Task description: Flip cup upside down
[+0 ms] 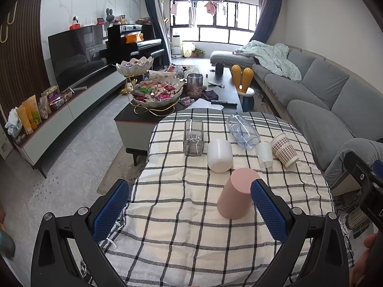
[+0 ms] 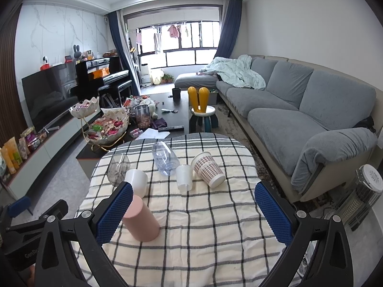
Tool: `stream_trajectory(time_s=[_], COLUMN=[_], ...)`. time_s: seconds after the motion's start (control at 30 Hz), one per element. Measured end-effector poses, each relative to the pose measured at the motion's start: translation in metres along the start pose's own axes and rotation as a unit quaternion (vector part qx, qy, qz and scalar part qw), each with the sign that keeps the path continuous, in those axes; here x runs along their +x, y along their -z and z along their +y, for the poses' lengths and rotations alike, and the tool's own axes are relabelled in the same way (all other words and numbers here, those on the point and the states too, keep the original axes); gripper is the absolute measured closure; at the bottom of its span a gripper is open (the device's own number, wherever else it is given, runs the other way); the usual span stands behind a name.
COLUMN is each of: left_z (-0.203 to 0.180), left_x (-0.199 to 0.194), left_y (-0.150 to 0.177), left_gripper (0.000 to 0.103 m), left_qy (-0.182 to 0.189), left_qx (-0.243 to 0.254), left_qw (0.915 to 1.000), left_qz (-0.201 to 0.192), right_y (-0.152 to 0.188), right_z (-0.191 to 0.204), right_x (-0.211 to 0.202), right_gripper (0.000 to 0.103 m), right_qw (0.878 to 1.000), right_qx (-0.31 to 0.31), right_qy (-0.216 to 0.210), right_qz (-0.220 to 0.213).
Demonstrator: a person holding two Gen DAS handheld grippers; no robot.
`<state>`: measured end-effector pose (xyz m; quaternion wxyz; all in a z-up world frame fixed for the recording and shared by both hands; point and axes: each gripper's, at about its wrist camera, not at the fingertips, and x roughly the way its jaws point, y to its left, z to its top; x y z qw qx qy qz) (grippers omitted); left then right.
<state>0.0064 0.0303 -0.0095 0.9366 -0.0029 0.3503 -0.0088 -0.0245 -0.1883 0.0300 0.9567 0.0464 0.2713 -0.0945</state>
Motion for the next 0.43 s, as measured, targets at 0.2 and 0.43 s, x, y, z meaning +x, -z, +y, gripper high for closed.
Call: stream_trajectory(time_s=[0.2, 0.43], left_z=[0.0013, 0.0030], left_x=[0.0025, 0.0035], left_y=[0.0012, -0.0017], left_gripper=[0.000, 0.000], left_qy=[0.001, -0.001], left_qx=[-0.005, -0.003], left_qw=[0.9999, 0.9999], left_qz=[0.010, 0.010], right_y=[-0.0002, 0.0024], right_z=[-0.0001, 0.0006], right_x=[0.0001, 0.0004], right_gripper=[0.001, 0.001], right_qw=[1.000, 1.000], right_qx=[0.001, 0.002], right_qy=[0.000, 0.000], right_qz=[0.001, 0.003])
